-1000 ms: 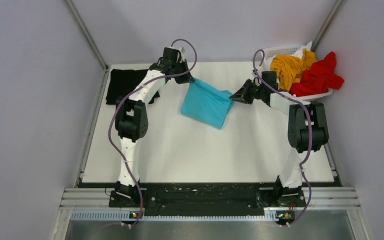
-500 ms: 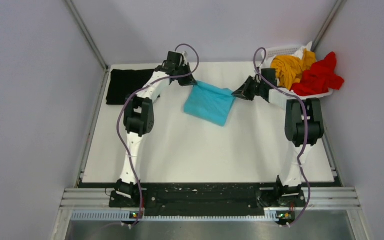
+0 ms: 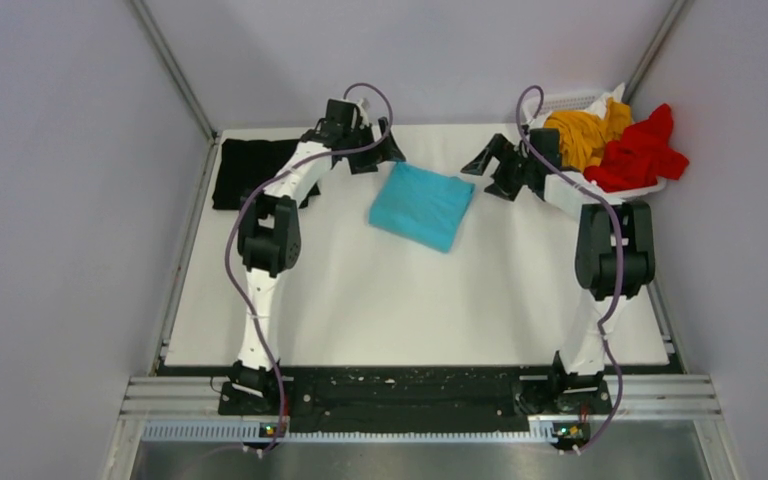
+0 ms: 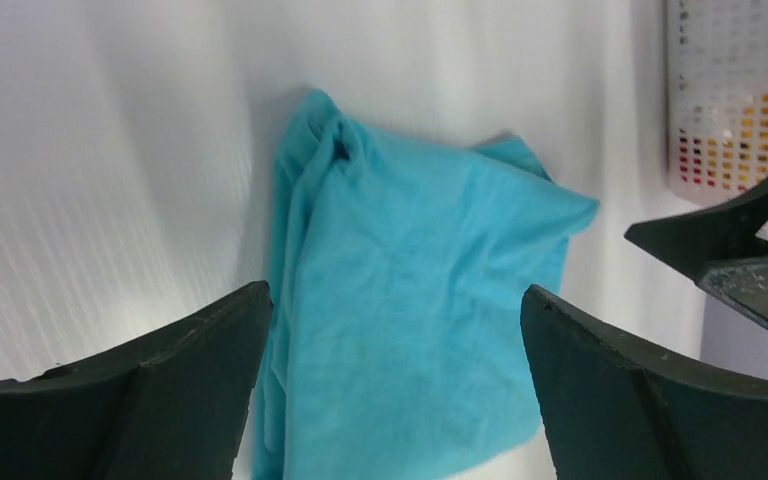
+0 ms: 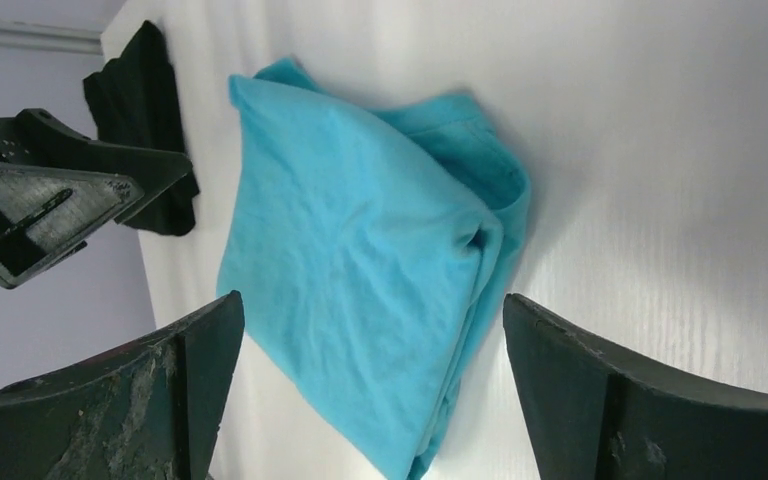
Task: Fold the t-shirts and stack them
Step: Fold the long partially folded tshirt into a neat square, then smooth out wrinkles on the folded tshirt
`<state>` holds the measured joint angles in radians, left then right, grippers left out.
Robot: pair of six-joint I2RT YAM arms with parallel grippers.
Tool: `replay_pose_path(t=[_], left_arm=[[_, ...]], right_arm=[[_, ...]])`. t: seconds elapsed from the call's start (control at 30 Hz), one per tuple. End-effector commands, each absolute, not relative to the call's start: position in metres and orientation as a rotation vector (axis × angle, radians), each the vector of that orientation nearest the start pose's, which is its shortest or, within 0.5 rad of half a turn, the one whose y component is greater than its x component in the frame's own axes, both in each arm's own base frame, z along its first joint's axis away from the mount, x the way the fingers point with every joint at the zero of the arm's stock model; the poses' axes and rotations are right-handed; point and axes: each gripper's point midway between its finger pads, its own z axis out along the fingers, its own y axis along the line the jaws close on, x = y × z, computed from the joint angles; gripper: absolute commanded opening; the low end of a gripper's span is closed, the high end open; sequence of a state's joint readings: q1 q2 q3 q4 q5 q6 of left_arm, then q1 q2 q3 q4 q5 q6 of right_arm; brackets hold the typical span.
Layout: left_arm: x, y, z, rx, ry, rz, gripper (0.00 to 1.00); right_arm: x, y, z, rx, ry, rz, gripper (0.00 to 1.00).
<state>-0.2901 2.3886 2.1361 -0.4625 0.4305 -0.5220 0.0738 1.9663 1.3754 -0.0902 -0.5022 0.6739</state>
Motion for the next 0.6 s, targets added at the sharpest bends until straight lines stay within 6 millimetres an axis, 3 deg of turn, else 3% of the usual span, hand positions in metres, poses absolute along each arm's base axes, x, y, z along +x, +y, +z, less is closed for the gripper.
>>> replay_pose_path(t=[0.0,0.13,0.2,0.27,0.43,0.57], left_arm=[[0.526,-0.278,0.204,0.097,2.22,-1.036,0.99],[0.487,-0.297,0.198,0.162,2.241,-1.163,0.99],[0.478,-0.297,0.183,0.123,2.273,-1.162,0.99],[0.473,-0.295,0.165,0.087,2.298,-1.155,0.99],[0.465,-0.295,0.116,0.025,2.401,-1.172,0.99],[0.457,-0.293,0.088,-0.013,2.475,-1.171,0.99]], right_arm=[[0.475,0.172,0.17,0.268,2.178,1.063,0.99],[0.438,0.223,0.183,0.135,2.141,1.285,0.99],[0.42,0.245,0.184,0.082,2.129,1.394,0.99],[0.403,0.261,0.172,0.045,2.155,1.443,0.99],[0.387,0.265,0.127,0.106,2.238,1.461,0.99],[0.372,0.251,0.075,0.165,2.399,1.344,0.99]])
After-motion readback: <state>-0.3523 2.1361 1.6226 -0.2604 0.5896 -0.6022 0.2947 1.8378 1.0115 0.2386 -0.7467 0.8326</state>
